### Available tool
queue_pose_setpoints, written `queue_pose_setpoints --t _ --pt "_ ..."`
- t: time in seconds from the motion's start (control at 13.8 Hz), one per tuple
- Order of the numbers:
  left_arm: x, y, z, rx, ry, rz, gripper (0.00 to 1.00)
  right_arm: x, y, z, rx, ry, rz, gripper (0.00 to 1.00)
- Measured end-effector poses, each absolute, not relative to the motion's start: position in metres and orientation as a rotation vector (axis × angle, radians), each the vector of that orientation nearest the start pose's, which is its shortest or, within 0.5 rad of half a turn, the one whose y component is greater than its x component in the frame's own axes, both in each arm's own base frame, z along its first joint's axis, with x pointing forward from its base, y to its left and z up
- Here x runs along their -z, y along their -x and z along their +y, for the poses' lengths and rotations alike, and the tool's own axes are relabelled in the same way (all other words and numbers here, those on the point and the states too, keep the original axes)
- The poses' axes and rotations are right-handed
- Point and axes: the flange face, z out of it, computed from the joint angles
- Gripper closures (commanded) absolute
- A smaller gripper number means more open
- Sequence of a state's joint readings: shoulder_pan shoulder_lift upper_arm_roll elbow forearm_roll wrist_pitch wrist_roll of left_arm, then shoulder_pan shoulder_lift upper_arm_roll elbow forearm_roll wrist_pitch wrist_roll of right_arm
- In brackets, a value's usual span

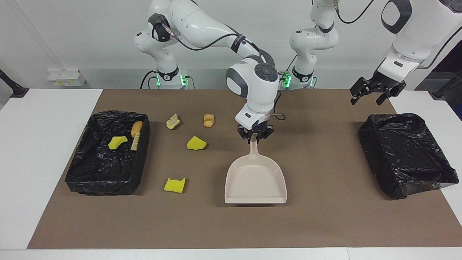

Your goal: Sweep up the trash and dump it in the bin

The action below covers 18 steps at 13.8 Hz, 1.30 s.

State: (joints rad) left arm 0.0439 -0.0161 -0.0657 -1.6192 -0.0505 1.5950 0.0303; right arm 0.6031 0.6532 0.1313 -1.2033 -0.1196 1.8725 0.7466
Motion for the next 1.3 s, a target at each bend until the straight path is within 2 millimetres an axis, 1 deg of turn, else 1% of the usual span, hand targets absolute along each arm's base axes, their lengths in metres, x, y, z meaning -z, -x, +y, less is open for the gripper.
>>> queue_pose_setpoints --t 0.22,0.72,0.94,1.01,1.08,1.16,1.23,1.3 --pt "-0.611 -0.55 -0.018 -0.018 3.19 0.081 0.0 -0.398 -0.566 0.475 -0.004 3.11 0.018 1.0" --pt "-0.608 -0.549 -0.018 -0.028 3.19 0.082 0.0 -0.367 -0.562 0.474 -0.04 3.114 -0.033 1.0" --pt "-0.608 -0.549 -0.021 -0.026 3.189 0.089 0.0 -0.364 -0.561 0.474 -0.044 3.116 -0.037 0.92" --pt "-0.608 -0.549 -0.022 -0.026 3.191 0.092 0.0 -0.364 -0.561 0.474 -0.044 3.116 -0.036 0.59" --pt "-0.606 -0.55 -0.023 -0.024 3.193 0.094 0.0 -0.364 -0.561 0.474 -0.044 3.116 -0.036 0.37" --pt "-0.604 -0.552 -0.024 -0.019 3.197 0.096 0.0 -0.364 -0.561 0.474 -0.044 3.116 -0.037 0.32" --pt "-0.6 -0.554 -0.026 -0.02 3.2 0.101 0.0 -0.365 -0.562 0.473 -0.043 3.115 -0.037 0.04" --pt "-0.596 -0.557 -0.03 -0.016 3.202 0.109 0.0 -0.366 -0.562 0.473 -0.039 3.114 -0.041 0.0"
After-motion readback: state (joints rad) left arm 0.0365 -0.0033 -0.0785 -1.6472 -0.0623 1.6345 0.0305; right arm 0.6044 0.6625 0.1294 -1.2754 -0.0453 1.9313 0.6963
